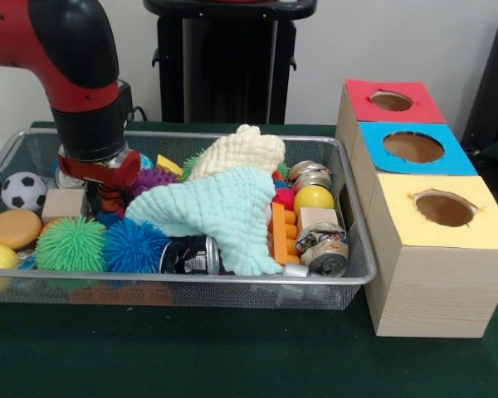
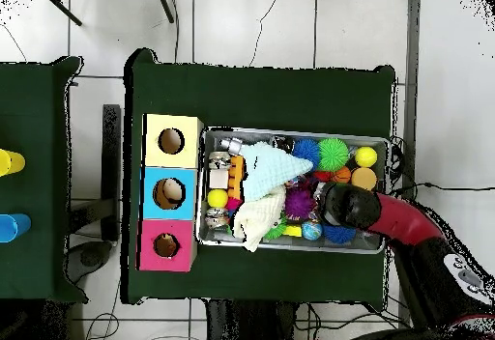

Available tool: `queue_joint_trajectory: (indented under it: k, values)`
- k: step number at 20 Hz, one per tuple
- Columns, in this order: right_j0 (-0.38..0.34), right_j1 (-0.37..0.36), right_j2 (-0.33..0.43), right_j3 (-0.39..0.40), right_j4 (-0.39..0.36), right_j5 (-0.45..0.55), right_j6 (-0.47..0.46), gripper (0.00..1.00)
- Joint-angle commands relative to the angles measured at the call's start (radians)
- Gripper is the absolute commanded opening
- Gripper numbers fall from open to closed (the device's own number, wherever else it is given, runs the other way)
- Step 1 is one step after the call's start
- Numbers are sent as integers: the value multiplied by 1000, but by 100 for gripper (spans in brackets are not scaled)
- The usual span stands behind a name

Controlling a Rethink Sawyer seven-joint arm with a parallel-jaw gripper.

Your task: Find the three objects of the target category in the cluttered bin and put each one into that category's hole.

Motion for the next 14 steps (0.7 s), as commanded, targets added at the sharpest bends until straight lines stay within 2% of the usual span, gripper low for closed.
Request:
queue_joint_trajectory:
  k: [1,2,6,10,14]
  values:
    - [44,-56,2,113,-86,27,-41,100]
    - [46,-62,5,114,-84,32,-40,100]
    - [54,-15,8,84,-84,16,-25,100]
    - [78,52,-21,60,-120,-108,33,100]
    - [98,150,-47,15,-150,-231,75,100]
